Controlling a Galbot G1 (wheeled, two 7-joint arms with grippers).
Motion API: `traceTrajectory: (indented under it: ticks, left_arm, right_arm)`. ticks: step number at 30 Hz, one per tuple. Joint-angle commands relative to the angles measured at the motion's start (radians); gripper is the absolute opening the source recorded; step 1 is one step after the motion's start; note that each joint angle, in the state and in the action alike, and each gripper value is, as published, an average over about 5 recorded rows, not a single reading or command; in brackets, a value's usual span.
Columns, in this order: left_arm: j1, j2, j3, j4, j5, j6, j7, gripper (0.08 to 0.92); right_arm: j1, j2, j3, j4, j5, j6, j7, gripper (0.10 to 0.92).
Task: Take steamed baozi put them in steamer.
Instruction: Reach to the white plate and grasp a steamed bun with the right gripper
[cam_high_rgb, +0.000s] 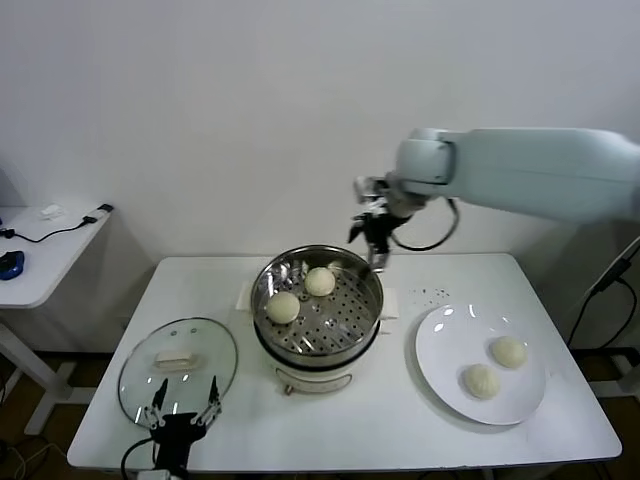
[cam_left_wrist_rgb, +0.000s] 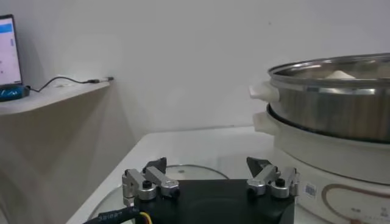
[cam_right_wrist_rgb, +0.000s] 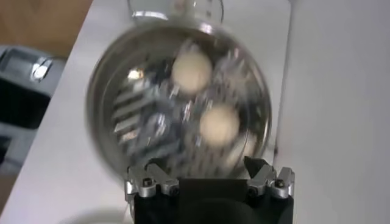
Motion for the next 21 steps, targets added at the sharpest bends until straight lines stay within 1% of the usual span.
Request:
traceTrajectory:
  ticks: [1,5,8,21]
  left_arm:
    - [0.001,-0.006,-0.004,0.001,0.002,-0.002,0.000,0.823]
    - [0.000,-0.012,-0.004,0.004,0.004,-0.002,0.000,0.823]
    - [-0.001,-0.014,-0.004,0.009,0.005,-0.002,0.000,0.823]
    - [-0.005,-0.013,-0.001,0.027,0.011,0.002,0.001,0.823]
  right_arm:
    - [0.034,-0.415,-0.193,0.151,-0.252,0.057,-0.054,0.823]
    - [-0.101,-0.469,-0.141,0.157,-0.306,0.027,-0.009,0.823]
    - [-0.192,-0.486,-0.095,0.157,-0.320,0.004,0.023,0.823]
    - [-0.575,-0.494,0.179,0.081,-0.387,-0.074,0.123,0.823]
